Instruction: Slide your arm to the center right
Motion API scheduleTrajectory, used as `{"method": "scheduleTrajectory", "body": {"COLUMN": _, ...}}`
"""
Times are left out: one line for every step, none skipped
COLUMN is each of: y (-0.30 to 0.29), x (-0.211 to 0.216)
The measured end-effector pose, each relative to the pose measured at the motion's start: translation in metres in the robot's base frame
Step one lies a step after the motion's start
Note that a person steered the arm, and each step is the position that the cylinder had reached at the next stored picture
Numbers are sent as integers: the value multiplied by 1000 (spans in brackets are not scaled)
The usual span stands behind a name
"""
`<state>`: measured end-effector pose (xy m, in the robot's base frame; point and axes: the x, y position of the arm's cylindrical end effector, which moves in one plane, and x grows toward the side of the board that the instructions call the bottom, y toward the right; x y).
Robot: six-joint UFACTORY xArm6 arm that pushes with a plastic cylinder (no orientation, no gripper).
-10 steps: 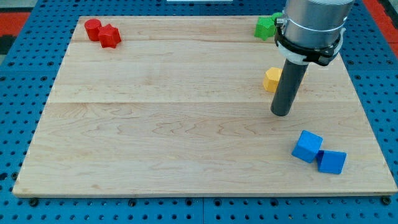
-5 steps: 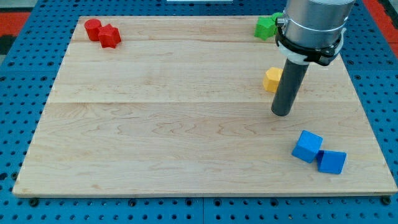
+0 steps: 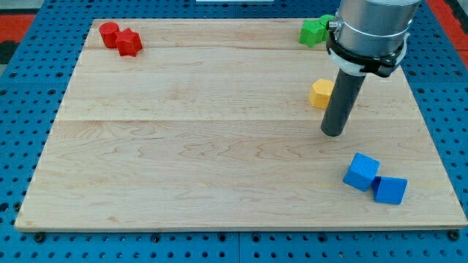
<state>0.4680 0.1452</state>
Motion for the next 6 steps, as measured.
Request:
{"method": "scheduleTrajectory", "body": {"y": 2, "x": 0}}
{"method": "scheduleTrajectory", "body": {"y": 5, "x": 0}}
{"method": "scheduleTrajectory", "body": {"y": 9, "x": 0}}
{"method": "scheduleTrajectory", "body": {"y": 68, "x": -28}}
{"method": "scheduleTrajectory", "body": {"y": 101, "x": -63}}
{"method": "scheduleTrajectory", "body": {"y": 98, "x": -69}}
